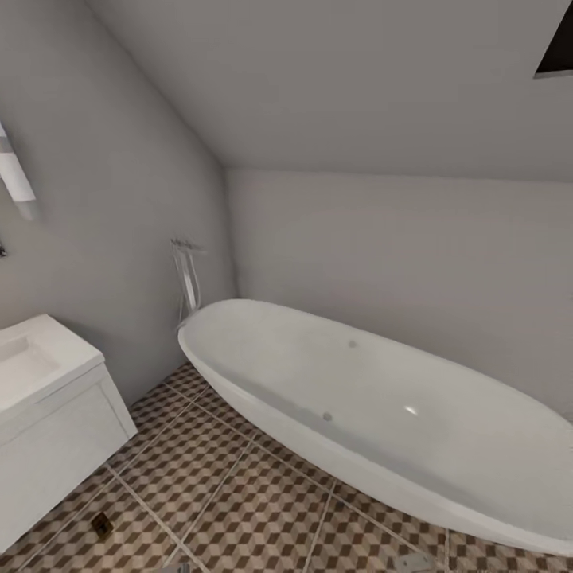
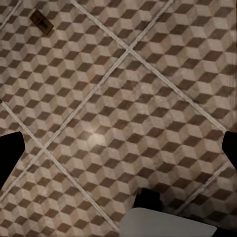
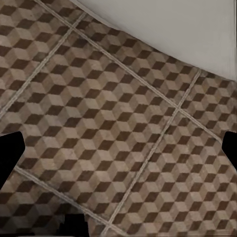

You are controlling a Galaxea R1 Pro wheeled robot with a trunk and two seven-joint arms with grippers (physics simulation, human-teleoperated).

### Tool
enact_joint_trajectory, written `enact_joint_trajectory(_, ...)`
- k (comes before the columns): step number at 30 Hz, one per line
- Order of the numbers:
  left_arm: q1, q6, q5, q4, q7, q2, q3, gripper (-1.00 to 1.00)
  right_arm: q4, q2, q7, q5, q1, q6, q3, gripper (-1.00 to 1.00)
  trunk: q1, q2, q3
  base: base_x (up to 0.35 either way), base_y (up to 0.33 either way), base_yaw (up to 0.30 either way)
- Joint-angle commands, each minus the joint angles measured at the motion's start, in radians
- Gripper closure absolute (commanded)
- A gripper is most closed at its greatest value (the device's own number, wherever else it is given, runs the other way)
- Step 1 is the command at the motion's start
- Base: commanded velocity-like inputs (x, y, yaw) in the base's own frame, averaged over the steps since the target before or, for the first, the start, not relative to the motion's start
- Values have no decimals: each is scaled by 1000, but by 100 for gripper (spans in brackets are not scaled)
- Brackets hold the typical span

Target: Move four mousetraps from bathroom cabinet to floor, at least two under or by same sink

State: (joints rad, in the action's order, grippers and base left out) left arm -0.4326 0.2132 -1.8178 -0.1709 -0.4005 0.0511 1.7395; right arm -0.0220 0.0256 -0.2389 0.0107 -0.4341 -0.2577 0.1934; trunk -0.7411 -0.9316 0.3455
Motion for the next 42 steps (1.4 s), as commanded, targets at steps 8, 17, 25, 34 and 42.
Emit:
enact_joint_trajectory(8, 0, 0, -1, 3, -1, 4, 0, -100, -1, 0, 0, 0, 1, 0, 0, -100, 0, 0, -9, 0, 0, -230)
enact_joint_trajectory(17, 0, 0, -1, 4, -1, 5, 0, -100, 0, -1, 0, 0, 1, 0, 0, -100, 0, 0, -20, 0, 0, -230)
enact_joint_trajectory(25, 0, -1, -1, 4, -1, 4, 0, -100, 0, -1, 0, 0, 1, 0, 0, -100, 0, 0, -29, 0, 0, -230)
enact_joint_trajectory(34, 0, -1, -1, 4, -1, 4, 0, -100, 1, -1, 0, 0, 1, 0, 0, -100, 0, 0, -40, 0, 0, -230)
enact_joint_trajectory(42, 0, 0, -1, 4, -1, 4, 0, -100, 0, -1, 0, 0, 1, 0, 0, -100, 0, 0, -49, 0, 0, -230)
